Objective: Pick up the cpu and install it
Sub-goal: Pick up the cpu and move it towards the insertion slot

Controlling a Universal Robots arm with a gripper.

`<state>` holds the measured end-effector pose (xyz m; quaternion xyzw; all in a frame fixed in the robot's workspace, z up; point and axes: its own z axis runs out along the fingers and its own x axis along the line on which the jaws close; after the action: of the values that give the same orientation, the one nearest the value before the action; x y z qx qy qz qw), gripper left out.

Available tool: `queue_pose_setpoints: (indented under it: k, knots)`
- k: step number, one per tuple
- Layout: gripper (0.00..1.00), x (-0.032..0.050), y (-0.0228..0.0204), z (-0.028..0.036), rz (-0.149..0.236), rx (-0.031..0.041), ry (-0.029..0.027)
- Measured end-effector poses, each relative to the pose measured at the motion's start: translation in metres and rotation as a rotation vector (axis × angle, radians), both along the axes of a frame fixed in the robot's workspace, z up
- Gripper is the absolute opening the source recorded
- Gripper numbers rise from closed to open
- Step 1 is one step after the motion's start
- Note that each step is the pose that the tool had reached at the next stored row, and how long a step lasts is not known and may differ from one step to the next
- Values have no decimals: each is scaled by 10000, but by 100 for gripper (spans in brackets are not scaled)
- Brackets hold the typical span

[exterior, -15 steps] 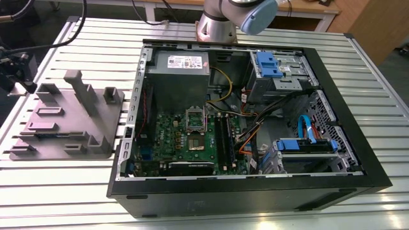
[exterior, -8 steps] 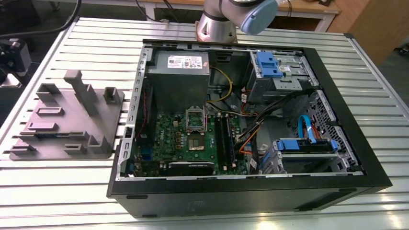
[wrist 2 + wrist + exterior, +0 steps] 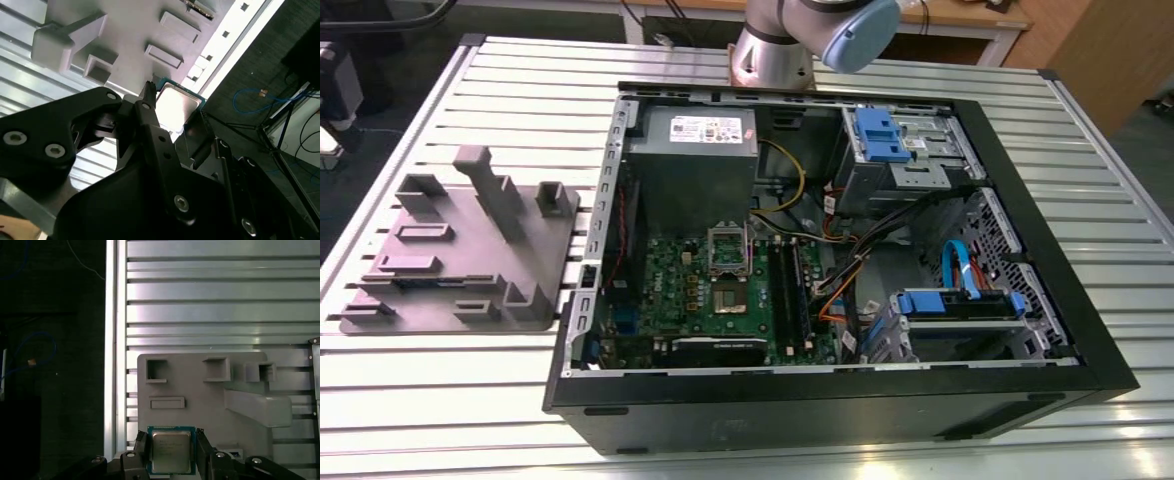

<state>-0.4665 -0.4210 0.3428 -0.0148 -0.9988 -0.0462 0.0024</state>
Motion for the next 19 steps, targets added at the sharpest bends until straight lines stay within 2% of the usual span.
queue_pose_setpoints:
  k: [7,9,14,19]
  knots:
    - [47,3,0,5,0,6,1]
    - [47,27,-1,5,2,6,2]
    - [47,171,0,5,0,6,3]
    - [47,383,-1,4,0,8,11]
